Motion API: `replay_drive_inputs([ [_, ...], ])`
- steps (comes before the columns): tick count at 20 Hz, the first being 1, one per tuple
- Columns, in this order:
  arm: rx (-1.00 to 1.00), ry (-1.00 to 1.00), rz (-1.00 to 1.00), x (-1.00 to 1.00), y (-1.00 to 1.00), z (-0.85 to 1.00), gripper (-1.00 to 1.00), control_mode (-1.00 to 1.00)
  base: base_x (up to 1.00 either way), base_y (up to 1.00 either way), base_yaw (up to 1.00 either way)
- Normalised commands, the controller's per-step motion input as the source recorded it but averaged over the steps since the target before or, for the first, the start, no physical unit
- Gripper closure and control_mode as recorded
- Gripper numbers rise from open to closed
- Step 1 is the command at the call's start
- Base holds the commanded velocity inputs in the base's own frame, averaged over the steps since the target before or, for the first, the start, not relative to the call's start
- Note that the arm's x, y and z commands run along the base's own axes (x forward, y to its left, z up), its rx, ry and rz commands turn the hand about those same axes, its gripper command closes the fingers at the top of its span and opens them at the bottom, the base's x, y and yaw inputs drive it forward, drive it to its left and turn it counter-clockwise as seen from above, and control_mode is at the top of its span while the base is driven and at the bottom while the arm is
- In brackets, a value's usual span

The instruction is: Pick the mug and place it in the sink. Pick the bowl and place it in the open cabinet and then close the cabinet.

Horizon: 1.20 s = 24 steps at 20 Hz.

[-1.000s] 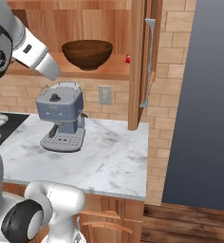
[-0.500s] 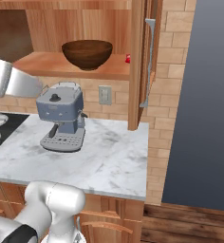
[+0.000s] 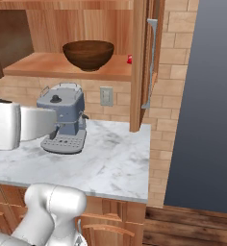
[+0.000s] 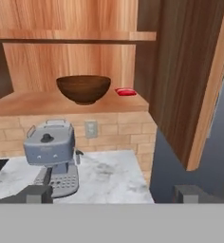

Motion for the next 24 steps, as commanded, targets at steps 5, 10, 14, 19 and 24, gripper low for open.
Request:
replay_drive_inputs([
  [5,-0.11,-0.08,0.09,-0.05,-0.72,-0.20,-1.00,-1.00,0.00,0.00,0.00],
  [10,-0.28,-0.13,0.00,-0.29,-0.64,0.00,-1.00,-1.00,0.00,0.00,0.00],
  [14,-0.26,-0.27,0.03,-0.27,-0.36,0.00,-1.00,-1.00,0.00,0.00,0.00],
  [19,-0.10,-0.18,0.21,0.05,-0.13,0.01,-1.00,-1.00,0.00,0.00,0.00],
  [24,0.02,0.14,0.21,0.34,-0.14,0.00,-1.00,-1.00,0.00,0.00,0.00],
])
